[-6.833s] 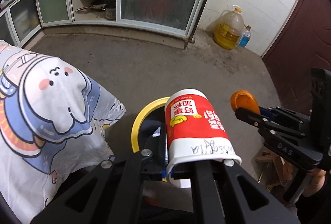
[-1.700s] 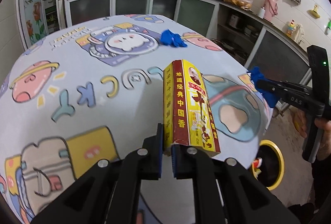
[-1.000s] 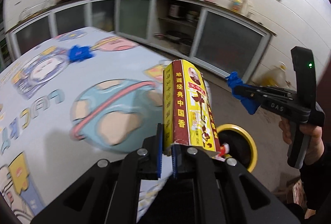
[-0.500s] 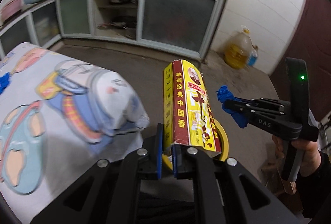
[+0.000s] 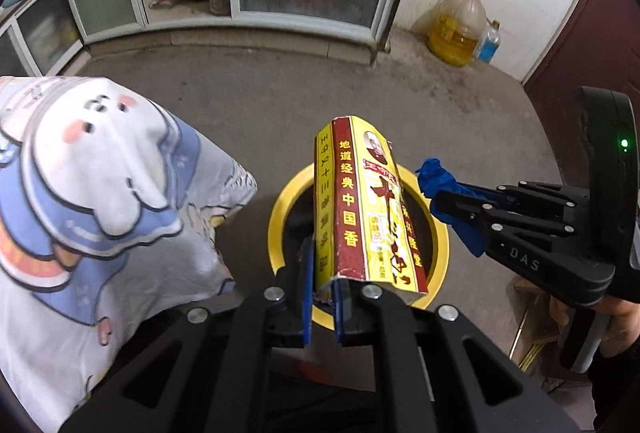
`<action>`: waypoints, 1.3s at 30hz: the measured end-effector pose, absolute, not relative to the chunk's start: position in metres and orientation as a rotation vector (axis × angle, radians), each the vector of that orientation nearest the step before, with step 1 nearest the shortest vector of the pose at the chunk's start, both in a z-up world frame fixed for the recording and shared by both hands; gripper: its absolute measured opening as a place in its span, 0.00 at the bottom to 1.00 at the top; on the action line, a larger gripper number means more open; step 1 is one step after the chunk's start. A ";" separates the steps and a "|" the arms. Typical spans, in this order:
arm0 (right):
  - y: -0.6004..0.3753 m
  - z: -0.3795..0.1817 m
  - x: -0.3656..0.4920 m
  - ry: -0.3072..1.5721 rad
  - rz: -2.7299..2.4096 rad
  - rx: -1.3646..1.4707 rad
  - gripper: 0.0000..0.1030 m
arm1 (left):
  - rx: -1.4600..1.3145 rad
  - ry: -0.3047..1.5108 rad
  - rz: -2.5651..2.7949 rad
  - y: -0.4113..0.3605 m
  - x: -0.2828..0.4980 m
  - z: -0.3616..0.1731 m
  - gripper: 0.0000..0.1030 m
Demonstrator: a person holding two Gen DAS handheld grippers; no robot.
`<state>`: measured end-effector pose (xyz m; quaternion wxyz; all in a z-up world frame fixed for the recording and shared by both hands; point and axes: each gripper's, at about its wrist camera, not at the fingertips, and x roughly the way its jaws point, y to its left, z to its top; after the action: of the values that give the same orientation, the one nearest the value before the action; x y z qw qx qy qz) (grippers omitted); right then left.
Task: Collect trash
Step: 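Carry the snack box and blue glove over the yellow bin and release both, then move both open tools back toward the table and the second blue glove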
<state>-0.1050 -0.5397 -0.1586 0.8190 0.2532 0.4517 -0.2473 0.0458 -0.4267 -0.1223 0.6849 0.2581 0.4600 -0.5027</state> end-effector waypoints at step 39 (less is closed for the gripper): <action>-0.455 -0.062 0.018 0.742 -0.294 0.258 0.78 | 0.145 0.606 -0.720 -0.216 0.116 0.009 0.92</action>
<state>0.0180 -0.4551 -0.0620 0.9133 0.1254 0.3603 -0.1429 0.1160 -0.2157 0.0085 0.8889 0.0699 0.2915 -0.3465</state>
